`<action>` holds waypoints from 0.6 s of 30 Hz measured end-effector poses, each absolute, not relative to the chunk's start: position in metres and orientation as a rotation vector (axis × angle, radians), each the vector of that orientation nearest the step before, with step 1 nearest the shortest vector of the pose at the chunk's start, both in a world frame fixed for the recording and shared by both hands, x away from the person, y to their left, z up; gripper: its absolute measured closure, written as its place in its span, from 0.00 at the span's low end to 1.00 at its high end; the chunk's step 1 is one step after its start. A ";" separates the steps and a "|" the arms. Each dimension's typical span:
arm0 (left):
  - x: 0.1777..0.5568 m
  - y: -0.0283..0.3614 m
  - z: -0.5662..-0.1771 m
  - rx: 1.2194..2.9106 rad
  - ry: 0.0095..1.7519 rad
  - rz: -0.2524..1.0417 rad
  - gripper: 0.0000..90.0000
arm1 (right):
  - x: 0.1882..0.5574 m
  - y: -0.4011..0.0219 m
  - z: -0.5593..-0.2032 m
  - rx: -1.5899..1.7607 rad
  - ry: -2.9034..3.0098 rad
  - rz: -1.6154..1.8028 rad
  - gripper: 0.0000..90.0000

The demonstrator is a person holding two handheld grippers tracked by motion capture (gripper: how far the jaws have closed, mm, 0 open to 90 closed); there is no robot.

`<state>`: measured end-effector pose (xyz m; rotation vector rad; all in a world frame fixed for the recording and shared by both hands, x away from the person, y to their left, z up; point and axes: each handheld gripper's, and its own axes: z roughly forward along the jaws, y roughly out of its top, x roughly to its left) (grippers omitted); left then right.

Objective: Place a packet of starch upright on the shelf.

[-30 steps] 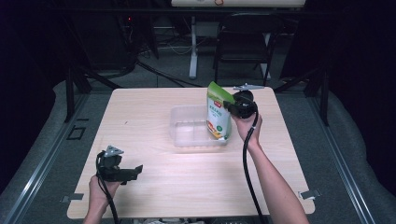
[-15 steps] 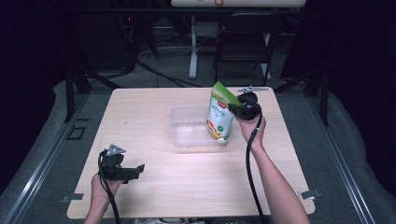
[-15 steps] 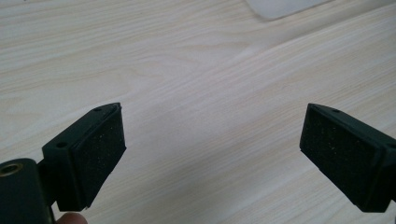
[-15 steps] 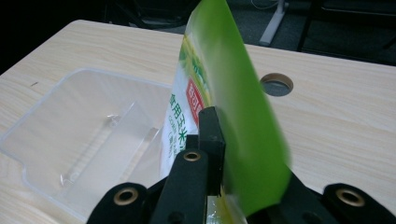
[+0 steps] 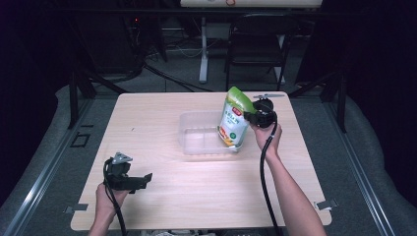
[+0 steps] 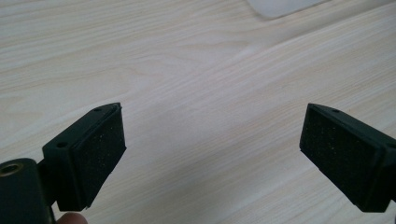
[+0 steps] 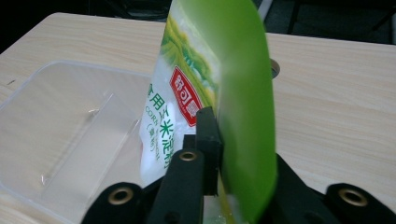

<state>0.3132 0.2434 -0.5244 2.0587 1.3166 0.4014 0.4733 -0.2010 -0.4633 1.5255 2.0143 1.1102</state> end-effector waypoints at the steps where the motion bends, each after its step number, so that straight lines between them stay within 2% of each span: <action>1: 0.313 0.244 -0.524 2.060 1.317 0.403 0.08 | 0.473 -0.202 -0.462 1.522 2.014 1.118 0.91; 8: 0.313 0.244 -0.524 2.059 1.319 0.403 0.08 | 0.468 -0.208 -0.455 1.478 2.037 1.158 0.70; 15: 0.313 0.243 -0.524 2.056 1.319 0.402 0.08 | 0.458 -0.219 -0.441 1.437 2.056 1.159 0.40; 18: 0.313 0.243 -0.525 2.056 1.318 0.395 0.08 | 0.452 -0.224 -0.435 1.419 2.073 1.175 0.32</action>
